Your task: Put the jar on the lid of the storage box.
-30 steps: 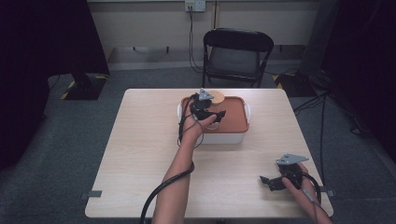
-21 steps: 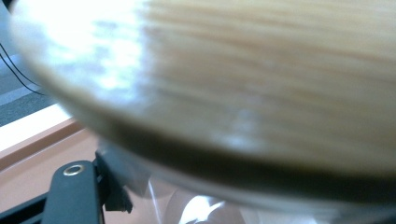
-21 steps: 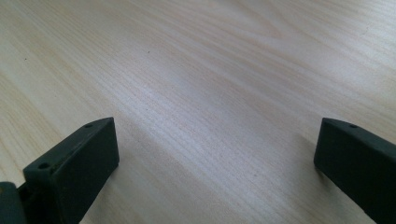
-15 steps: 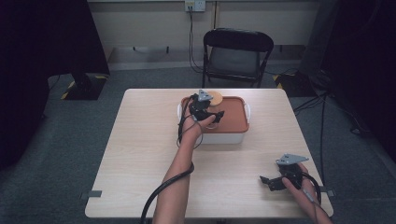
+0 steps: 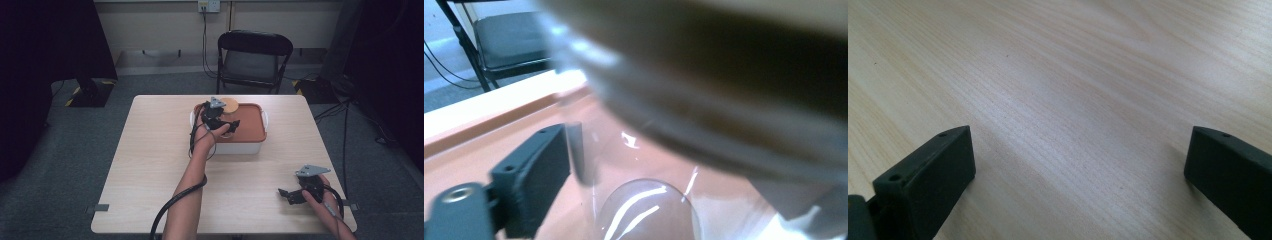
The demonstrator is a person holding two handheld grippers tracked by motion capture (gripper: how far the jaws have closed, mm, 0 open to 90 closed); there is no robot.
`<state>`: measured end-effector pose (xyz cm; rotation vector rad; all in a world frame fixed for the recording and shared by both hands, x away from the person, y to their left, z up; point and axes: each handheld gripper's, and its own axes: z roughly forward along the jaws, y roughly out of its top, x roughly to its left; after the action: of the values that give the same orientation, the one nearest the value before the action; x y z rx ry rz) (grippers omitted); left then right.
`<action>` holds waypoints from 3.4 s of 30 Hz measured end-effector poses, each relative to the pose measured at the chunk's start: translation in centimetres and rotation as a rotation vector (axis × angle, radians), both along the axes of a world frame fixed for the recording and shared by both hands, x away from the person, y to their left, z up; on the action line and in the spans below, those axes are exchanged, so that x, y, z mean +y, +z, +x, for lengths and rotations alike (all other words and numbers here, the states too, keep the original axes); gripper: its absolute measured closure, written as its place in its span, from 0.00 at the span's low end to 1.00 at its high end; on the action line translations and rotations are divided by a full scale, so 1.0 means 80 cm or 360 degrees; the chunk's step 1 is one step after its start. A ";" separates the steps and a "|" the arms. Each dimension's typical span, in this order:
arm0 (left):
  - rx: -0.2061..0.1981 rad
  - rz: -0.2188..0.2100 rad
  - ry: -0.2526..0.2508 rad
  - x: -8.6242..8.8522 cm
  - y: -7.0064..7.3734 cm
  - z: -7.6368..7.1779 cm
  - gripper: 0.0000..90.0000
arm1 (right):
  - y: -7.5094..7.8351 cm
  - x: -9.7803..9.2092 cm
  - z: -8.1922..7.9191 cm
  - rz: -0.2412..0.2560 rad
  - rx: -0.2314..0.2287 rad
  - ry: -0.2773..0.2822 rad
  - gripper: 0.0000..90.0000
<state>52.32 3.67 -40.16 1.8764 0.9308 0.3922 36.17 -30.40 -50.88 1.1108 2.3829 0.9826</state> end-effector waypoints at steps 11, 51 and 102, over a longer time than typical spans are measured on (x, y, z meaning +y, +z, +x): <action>0.0029 0.0002 0.0014 0.009 0.000 -0.004 0.06 | 0.000 0.000 0.000 0.0001 0.0000 0.0000 0.00; 0.0049 0.0018 -0.0023 0.044 0.002 -0.045 0.02 | 0.000 0.000 0.000 0.0000 0.0001 0.0000 0.00; 0.0072 0.0028 -0.0088 0.062 -0.019 -0.086 0.02 | 0.000 0.000 0.000 0.0001 0.0001 0.0000 0.00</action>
<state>45.46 8.62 -41.65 1.9299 0.9056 0.3268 36.17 -30.41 -50.88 1.1114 2.3834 0.9828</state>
